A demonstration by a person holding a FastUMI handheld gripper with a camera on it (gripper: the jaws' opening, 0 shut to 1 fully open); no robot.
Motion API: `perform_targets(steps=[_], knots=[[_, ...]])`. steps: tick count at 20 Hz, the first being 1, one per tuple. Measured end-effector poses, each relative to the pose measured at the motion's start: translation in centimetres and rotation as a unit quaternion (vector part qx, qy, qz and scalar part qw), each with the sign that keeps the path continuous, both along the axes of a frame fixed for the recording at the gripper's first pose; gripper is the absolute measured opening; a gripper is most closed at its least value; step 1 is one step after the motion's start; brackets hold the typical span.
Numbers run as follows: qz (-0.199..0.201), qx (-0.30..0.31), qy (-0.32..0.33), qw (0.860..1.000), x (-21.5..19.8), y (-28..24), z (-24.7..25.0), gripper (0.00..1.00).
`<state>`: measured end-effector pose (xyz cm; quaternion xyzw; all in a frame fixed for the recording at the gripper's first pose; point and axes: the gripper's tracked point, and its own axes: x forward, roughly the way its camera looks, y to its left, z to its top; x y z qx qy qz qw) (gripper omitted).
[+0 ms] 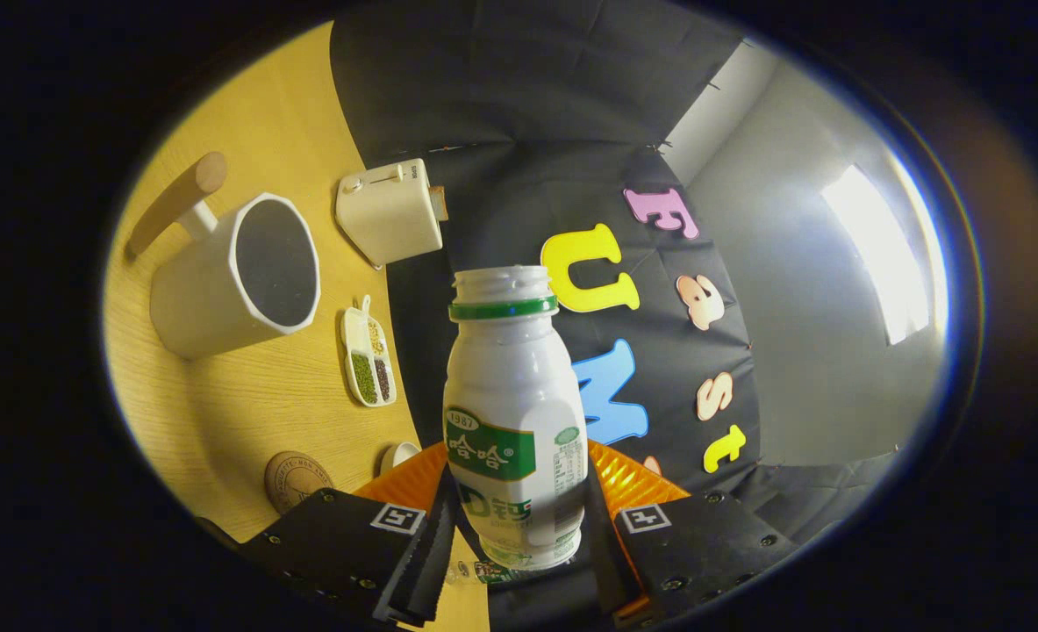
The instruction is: Take the bottle from table, then pour the juice into the cup, finally place the bottle on the coaster
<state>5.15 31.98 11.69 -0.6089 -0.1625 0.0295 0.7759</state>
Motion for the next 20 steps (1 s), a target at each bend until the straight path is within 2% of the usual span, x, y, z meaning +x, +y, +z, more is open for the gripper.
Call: perform_targets(steps=[6, 20], knots=[[0.018, -0.034, -0.012, 0.999, 0.4, 1.6, -0.3, 0.66], [0.019, -0.114, -0.040, 0.992, 0.9, 2.0, 0.0, 0.66]])
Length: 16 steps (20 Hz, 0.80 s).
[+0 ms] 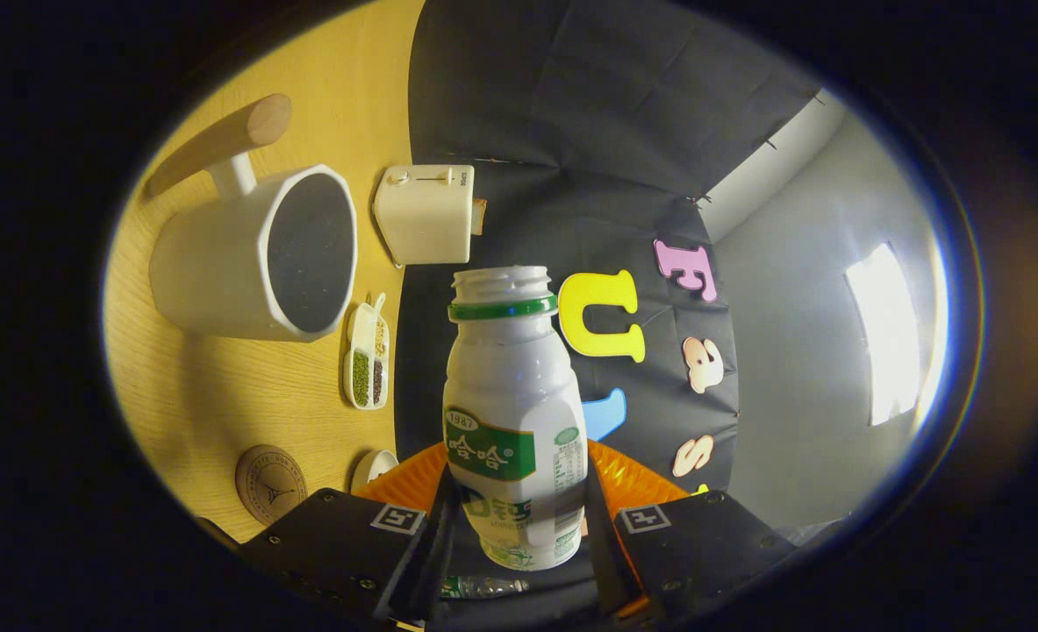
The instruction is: Take the bottle from table, then pour the juice into the cup, finally place the bottle on the coaster
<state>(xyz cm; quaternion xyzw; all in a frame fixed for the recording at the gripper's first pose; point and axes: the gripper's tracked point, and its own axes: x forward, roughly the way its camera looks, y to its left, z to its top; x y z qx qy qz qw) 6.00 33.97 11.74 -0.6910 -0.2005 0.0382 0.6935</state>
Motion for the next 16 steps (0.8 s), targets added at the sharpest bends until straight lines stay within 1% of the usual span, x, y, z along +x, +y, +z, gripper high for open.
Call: perform_targets(steps=[7, 16], knots=[[-0.002, -0.037, -0.017, 0.999, 0.06, 0.29, 0.16, 0.66], [-0.004, -0.044, -0.032, 0.998, 0.61, 0.12, 0.40, 0.66]])
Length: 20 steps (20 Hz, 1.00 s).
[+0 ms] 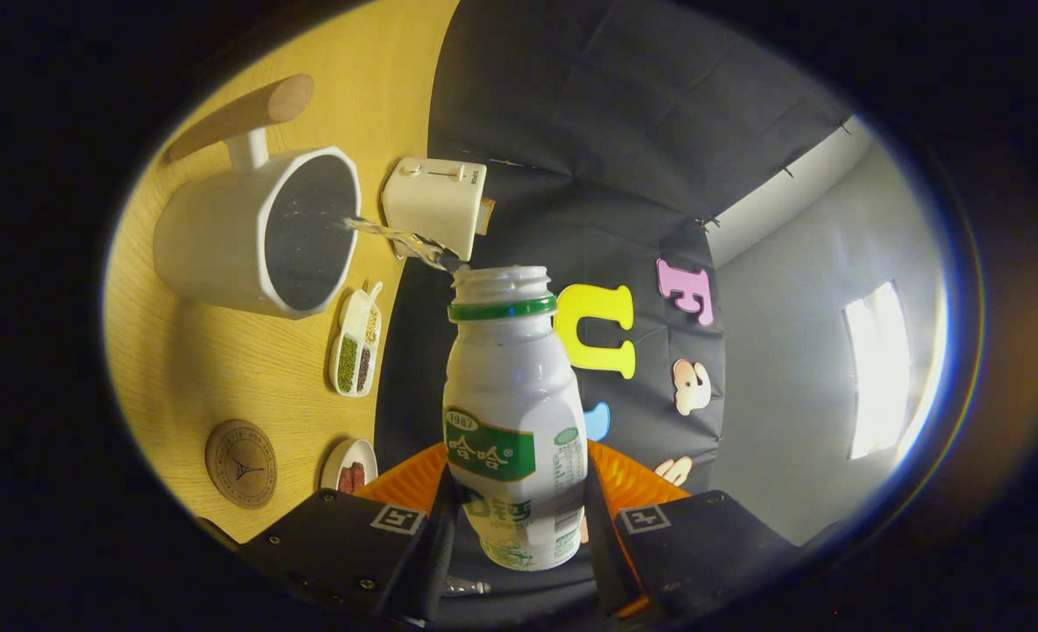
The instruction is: Take the bottle from table, then pour the juice into the cup, finally place the bottle on the coaster
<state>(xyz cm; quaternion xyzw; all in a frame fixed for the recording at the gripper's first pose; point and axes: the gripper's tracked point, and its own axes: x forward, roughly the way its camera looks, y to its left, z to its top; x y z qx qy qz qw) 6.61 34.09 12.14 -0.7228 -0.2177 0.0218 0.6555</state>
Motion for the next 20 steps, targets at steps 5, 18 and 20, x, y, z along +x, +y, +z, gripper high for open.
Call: perform_targets(steps=[5, 18, 20], knots=[[-0.002, -0.006, -0.008, 1.000, 0.3, -0.1, 0.8, 0.66], [-0.006, -0.019, -0.020, 1.000, 0.0, 0.0, 1.9, 0.66], [-0.006, -0.022, -0.022, 1.000, 0.0, 0.0, 2.2, 0.66]])
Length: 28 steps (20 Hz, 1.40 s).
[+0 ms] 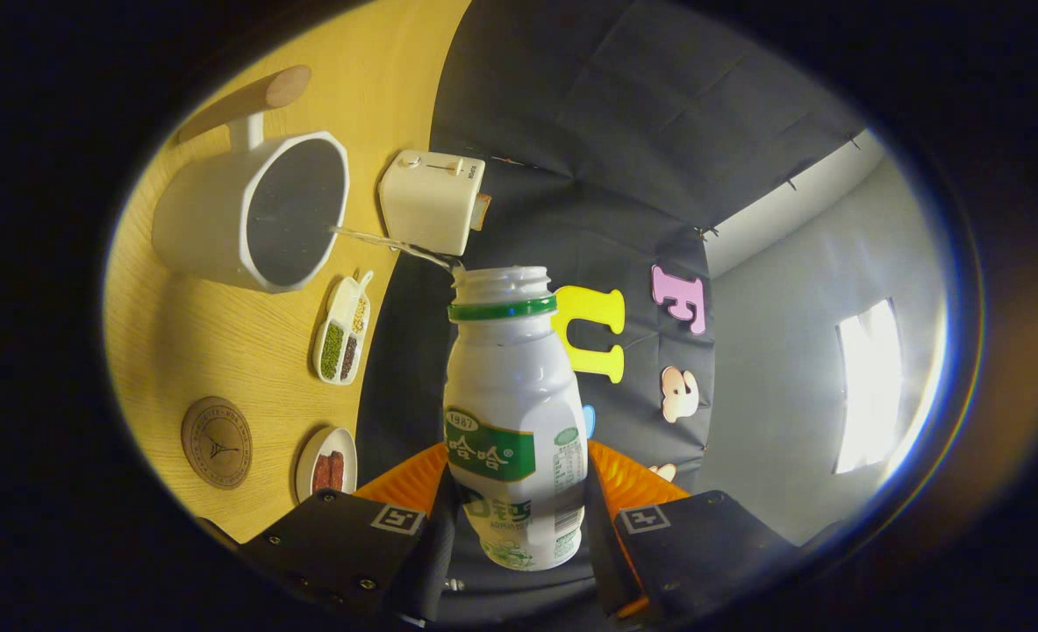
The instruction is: Take the bottle from table, then pour the juice into the cup, finally place the bottle on the coaster
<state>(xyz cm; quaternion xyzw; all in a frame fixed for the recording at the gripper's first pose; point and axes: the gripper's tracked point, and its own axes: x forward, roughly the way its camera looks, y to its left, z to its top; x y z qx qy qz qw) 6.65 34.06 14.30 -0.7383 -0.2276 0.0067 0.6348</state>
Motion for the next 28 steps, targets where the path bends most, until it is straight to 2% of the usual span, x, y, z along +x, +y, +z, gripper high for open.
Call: perform_targets(steps=[28], knots=[[0.009, -0.053, -0.036, 0.998, -0.2, 1.2, 2.8, 0.66]])
